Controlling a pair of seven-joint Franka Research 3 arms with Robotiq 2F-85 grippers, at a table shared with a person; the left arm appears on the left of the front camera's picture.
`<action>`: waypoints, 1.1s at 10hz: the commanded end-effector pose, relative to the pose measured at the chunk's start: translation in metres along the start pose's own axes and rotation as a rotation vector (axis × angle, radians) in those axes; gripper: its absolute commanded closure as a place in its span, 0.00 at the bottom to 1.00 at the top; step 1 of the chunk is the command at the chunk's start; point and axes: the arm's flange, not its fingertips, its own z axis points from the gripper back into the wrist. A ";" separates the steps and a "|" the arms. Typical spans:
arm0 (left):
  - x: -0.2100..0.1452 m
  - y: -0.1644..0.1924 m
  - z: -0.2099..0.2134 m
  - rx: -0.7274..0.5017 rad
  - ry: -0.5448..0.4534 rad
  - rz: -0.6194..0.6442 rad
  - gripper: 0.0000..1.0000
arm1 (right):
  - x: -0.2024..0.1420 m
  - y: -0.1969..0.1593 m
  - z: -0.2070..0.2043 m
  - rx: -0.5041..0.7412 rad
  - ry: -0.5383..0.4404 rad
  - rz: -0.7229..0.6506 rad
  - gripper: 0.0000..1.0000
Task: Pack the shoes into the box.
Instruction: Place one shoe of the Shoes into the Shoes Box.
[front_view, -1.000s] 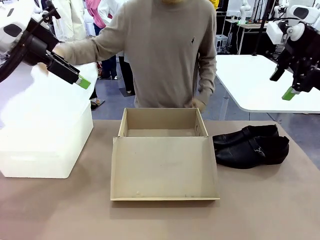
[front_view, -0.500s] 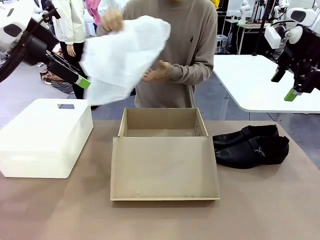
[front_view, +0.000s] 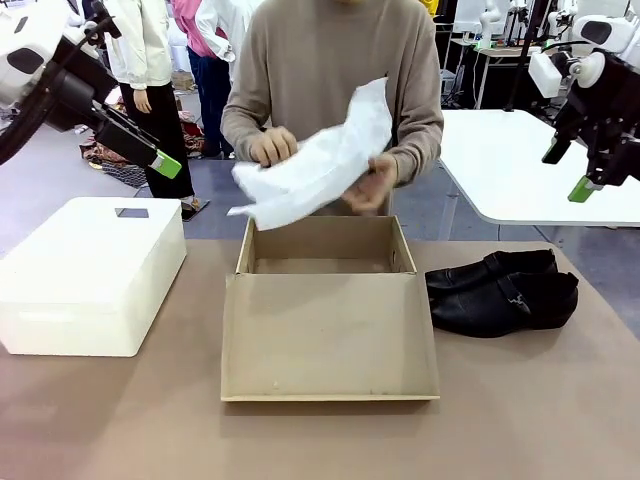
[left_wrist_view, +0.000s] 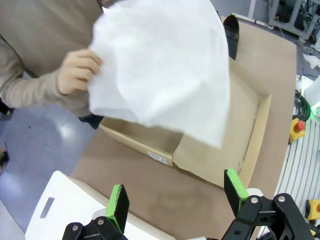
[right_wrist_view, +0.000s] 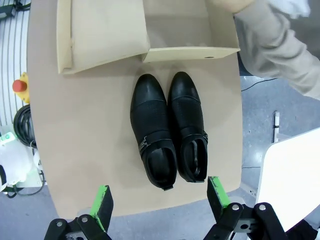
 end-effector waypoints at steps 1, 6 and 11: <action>0.000 0.001 0.000 -0.013 -0.009 -0.001 0.00 | -0.008 -0.017 -0.016 -0.034 0.017 0.058 0.00; 0.000 0.001 0.000 -0.013 -0.009 -0.001 0.00 | -0.027 -0.058 -0.071 0.005 0.005 0.013 0.00; 0.000 0.001 0.000 -0.013 -0.009 -0.001 0.00 | -0.043 -0.098 -0.107 0.101 -0.015 -0.035 0.00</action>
